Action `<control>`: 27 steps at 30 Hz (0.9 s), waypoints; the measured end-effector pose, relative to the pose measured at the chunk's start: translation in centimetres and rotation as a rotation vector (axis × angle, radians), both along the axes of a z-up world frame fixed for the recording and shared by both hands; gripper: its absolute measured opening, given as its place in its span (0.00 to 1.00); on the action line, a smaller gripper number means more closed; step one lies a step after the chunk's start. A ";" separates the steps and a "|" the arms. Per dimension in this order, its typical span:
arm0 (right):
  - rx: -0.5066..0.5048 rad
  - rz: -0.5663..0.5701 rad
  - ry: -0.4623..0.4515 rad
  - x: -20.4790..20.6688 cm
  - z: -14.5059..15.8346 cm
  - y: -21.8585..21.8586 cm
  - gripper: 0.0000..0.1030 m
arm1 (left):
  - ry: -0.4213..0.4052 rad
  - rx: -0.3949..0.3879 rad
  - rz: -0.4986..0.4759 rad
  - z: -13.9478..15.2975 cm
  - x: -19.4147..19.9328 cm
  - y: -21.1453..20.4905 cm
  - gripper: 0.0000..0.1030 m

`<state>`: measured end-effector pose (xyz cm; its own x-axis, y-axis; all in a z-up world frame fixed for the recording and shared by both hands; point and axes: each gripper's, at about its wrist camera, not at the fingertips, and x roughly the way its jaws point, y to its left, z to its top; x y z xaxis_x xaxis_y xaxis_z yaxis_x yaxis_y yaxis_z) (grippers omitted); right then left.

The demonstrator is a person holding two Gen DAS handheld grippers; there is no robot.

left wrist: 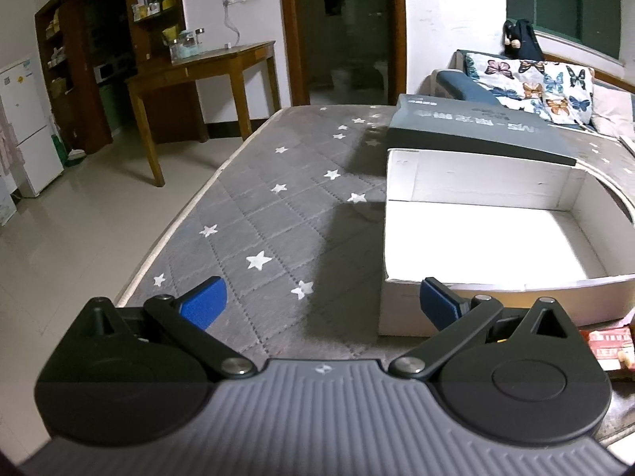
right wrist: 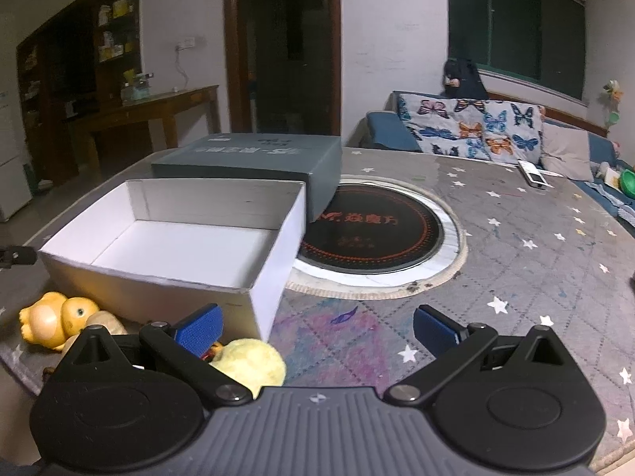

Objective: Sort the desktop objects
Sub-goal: 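Close the right gripper on the yellow plush chick beside the box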

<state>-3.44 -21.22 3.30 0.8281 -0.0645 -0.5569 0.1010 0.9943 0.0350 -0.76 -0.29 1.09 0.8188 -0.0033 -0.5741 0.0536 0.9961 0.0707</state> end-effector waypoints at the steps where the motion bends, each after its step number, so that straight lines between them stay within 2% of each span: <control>1: -0.005 0.013 0.000 -0.2 0.0 0.2 1.00 | -0.005 -0.002 -0.009 0.2 -0.1 0.0 1.00; 5: -0.026 0.063 0.001 -0.8 0.0 1.0 1.00 | -0.036 -0.006 -0.052 0.8 -0.8 -0.4 1.00; 10: -0.048 0.126 0.002 -1.7 0.0 1.9 1.00 | -0.066 0.000 -0.168 2.3 -2.2 -2.0 1.00; 16: -0.053 0.177 0.039 -2.5 -1.0 2.8 1.00 | -0.018 -0.078 -0.403 3.9 -2.3 -5.9 1.00; 21: -0.042 0.177 0.072 -2.0 -2.5 2.6 0.99 | 0.056 -0.104 -0.571 2.8 -2.4 -9.2 1.00; 27: -0.007 0.183 0.101 -1.8 -3.7 2.1 0.87 | 0.125 -0.109 -0.698 1.9 -2.5 -12.7 1.00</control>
